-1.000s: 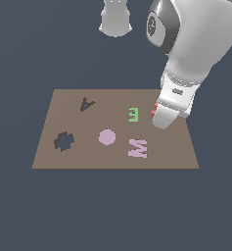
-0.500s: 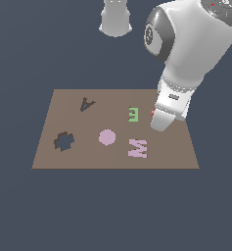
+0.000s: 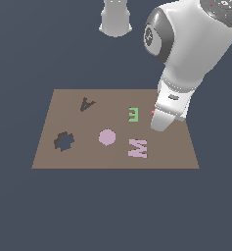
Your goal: Insert a designated object into the corresponding slot on a board.
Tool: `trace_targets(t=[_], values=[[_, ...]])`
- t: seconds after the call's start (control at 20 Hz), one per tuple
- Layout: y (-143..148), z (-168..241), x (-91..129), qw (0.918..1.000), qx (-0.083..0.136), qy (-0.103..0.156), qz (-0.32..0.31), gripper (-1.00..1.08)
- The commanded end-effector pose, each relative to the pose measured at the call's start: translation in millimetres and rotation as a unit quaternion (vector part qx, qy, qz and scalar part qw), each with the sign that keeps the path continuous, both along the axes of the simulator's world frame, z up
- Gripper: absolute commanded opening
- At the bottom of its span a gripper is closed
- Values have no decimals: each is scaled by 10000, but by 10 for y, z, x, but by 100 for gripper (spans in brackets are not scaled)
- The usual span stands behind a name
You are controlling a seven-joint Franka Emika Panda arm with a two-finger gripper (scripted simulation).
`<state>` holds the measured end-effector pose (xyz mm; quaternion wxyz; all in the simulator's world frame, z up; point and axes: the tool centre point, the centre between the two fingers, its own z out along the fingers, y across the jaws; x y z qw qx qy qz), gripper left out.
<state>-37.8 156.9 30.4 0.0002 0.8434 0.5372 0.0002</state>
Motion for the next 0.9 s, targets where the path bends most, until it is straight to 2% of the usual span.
trace_targets(t=[0.0, 0.3, 0.55, 0.7, 0.85], values=[[0, 0, 0, 10000, 0, 0, 0, -100], [-46, 2, 37, 9999, 0, 0, -157, -100], [-191, 9, 140, 9980, 0, -1, -629, -100], [-332, 15, 223, 9944, 0, -1, -1061, -100], [-519, 22, 308, 9871, 0, -1, -1600, -100]])
